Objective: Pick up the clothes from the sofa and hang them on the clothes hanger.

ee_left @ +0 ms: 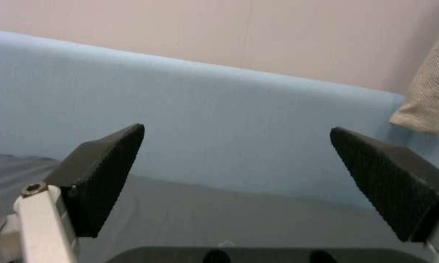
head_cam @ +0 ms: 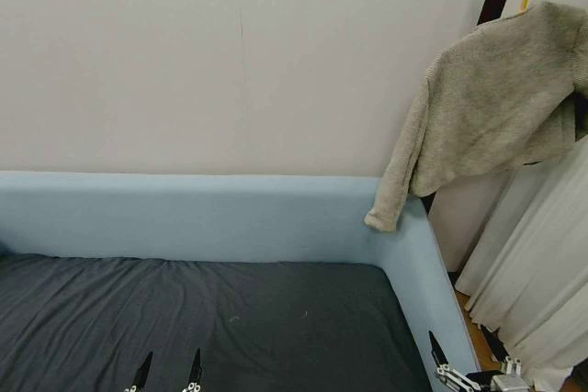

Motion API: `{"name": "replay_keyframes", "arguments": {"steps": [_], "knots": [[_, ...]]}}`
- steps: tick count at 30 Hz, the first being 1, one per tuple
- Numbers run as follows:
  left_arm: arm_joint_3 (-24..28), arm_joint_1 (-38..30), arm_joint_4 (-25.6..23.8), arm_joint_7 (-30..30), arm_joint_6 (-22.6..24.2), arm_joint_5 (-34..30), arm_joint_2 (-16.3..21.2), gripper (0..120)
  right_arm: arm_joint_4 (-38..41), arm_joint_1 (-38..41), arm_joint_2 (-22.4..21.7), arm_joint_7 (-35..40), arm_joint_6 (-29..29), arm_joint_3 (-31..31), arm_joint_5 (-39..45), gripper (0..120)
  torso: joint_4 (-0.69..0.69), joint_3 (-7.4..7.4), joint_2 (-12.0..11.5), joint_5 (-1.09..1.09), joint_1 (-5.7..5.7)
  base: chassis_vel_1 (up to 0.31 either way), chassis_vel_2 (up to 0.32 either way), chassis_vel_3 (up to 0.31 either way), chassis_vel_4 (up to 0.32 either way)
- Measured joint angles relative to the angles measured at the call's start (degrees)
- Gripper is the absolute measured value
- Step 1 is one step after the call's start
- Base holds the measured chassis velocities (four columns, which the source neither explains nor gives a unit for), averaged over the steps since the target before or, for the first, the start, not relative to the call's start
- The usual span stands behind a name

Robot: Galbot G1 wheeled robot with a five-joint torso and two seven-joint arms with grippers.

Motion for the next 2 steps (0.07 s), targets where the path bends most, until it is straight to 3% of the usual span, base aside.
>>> {"name": "replay_keyframes", "arguments": {"steps": [2], "knots": [[0.0,0.0,0.0,0.0,0.0,0.0,0.0,100,0.0,0.0,0.0,0.1,0.0,0.0,0.0,100,0.00,0.00,0.0,0.00,0.00,0.000,0.000,0.000,0.000]]}}
